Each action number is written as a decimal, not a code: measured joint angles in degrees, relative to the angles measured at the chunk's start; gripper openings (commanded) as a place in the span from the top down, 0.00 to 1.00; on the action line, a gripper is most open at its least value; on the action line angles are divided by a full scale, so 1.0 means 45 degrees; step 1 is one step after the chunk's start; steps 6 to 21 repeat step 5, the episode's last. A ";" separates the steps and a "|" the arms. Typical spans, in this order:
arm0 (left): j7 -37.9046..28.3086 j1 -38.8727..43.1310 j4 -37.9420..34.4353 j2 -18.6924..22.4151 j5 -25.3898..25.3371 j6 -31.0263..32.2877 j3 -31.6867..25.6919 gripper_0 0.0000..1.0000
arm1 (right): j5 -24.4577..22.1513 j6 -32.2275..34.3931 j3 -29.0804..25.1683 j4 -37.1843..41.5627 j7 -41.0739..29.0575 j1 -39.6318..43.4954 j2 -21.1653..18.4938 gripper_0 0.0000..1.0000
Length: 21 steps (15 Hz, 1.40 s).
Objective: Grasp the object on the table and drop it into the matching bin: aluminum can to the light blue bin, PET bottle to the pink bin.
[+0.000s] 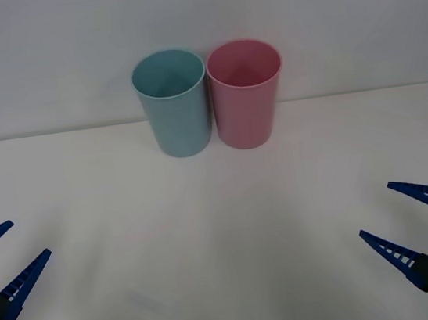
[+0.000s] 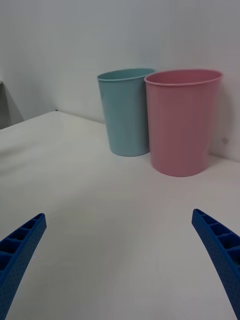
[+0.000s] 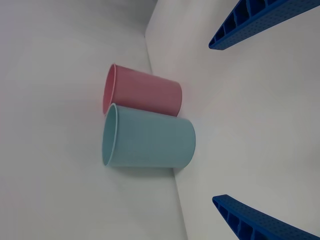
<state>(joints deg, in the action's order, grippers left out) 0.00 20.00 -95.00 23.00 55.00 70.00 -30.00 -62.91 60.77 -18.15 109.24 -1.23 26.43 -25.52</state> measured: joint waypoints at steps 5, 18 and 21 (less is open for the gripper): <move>0.0000 0.0000 0.0000 0.0000 0.0000 0.0000 0.0000 0.00 | 0.0173 0.0169 0.0065 0.0000 -0.0175 0.0142 0.0202 0.00; 0.0000 0.0000 0.0000 0.0000 0.0000 0.0000 0.0000 0.00 | 0.0173 0.0169 0.0065 0.0000 -0.0175 0.0142 0.0202 0.00; 0.0000 0.0000 0.0000 0.0000 0.0000 0.0000 0.0000 0.00 | 0.0173 0.0169 0.0065 0.0000 -0.0175 0.0142 0.0202 0.00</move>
